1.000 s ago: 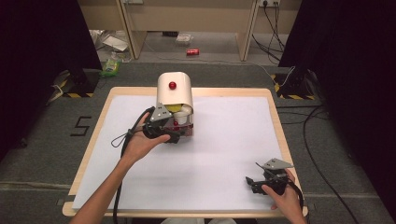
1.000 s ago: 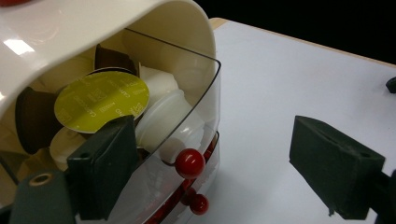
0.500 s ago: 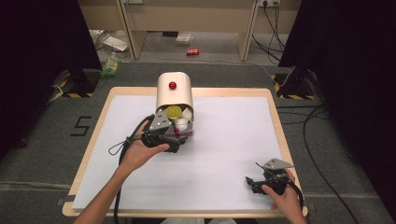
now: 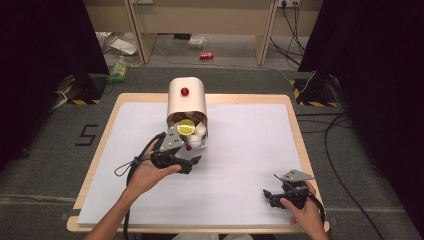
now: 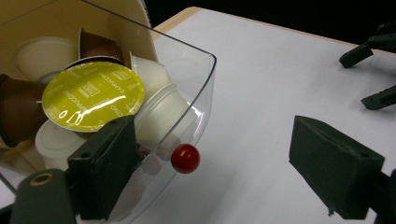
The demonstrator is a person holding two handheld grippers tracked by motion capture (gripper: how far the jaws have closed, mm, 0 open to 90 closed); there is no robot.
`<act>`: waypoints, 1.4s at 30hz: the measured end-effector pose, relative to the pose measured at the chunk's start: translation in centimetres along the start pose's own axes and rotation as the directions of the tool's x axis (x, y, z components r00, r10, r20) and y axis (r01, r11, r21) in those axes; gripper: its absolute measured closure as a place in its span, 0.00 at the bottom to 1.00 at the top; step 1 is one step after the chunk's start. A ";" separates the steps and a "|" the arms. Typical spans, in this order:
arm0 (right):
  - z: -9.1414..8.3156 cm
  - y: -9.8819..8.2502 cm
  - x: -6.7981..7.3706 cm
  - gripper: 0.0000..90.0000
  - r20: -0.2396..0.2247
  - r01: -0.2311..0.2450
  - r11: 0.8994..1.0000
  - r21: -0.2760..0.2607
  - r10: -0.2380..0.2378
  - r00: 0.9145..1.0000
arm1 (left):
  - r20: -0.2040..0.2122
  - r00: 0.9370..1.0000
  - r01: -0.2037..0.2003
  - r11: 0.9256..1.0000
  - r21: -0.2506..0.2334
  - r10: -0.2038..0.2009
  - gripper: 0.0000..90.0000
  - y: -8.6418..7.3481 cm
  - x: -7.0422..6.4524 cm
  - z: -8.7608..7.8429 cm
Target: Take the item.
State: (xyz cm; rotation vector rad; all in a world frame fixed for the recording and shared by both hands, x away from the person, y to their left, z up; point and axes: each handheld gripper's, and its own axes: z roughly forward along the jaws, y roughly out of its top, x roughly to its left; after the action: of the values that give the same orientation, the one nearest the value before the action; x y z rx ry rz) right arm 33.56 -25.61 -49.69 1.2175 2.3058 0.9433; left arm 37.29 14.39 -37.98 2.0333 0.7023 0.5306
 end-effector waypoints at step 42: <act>0.0 0.0 0.0 0.05 0.000 0.000 1.000 0.000 0.000 1.000 | -0.069 0.996 0.061 0.997 -0.050 -0.064 0.28 1.6 1.8 -1.6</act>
State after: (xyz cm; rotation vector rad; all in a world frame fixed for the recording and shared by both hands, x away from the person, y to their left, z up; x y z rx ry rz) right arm 33.56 -25.61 -49.69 1.2181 2.3061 0.9432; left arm 38.14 15.83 -35.61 1.9494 0.7860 0.5801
